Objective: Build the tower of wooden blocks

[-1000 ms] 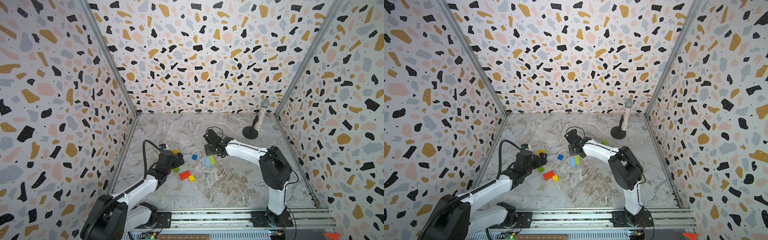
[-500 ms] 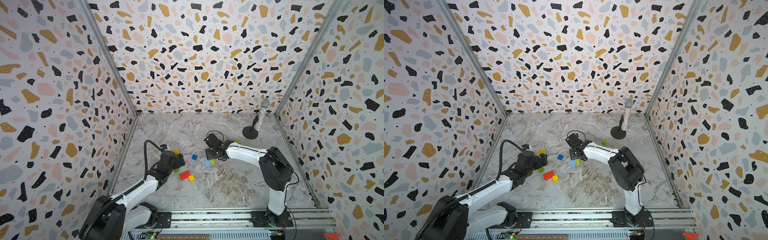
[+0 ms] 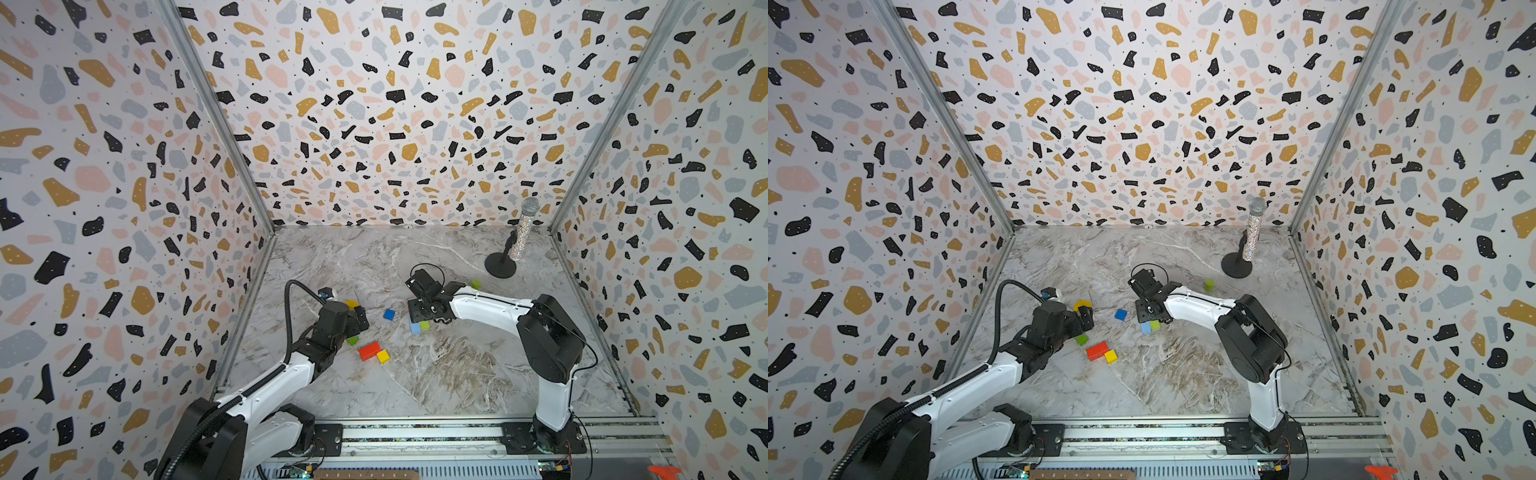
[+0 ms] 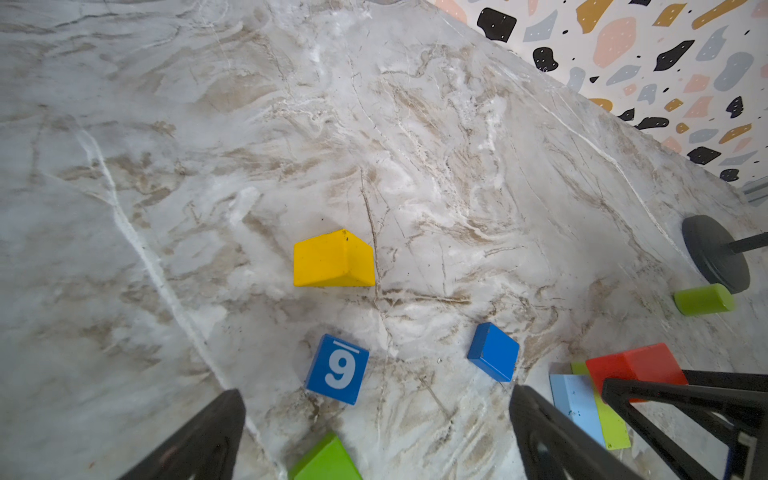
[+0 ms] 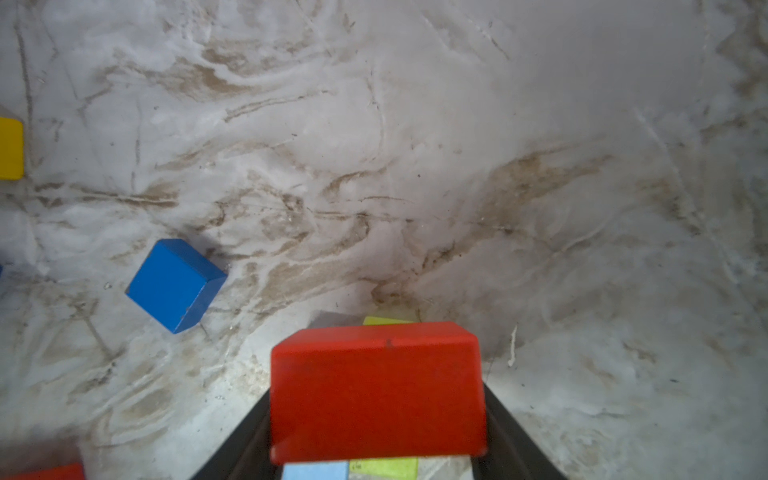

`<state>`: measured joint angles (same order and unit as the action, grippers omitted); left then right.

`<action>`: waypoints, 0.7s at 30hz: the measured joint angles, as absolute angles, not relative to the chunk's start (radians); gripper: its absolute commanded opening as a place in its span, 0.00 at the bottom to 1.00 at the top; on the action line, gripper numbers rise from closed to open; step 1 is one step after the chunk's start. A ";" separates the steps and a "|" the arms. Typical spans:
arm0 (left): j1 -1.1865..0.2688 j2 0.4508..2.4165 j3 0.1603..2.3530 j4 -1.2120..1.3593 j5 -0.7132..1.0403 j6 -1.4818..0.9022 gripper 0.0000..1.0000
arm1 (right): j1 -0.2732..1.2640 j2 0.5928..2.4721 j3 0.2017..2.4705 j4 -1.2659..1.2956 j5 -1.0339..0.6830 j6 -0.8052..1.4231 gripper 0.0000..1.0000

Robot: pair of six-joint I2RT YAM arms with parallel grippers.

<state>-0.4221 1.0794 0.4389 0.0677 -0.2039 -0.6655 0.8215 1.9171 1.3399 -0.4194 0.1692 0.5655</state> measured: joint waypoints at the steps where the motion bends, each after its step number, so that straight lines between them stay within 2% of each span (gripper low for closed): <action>1: -0.422 1.074 0.438 0.068 -0.204 -0.666 1.00 | 0.825 1.918 1.341 -0.421 0.169 0.568 0.39; 16: -0.422 1.062 0.426 0.067 -0.204 -0.666 1.00 | 0.845 1.939 1.347 -0.447 0.170 0.583 0.39; 21: -0.422 1.062 0.422 0.067 -0.204 -0.666 1.00 | 0.849 1.939 1.347 -0.447 0.170 0.590 0.42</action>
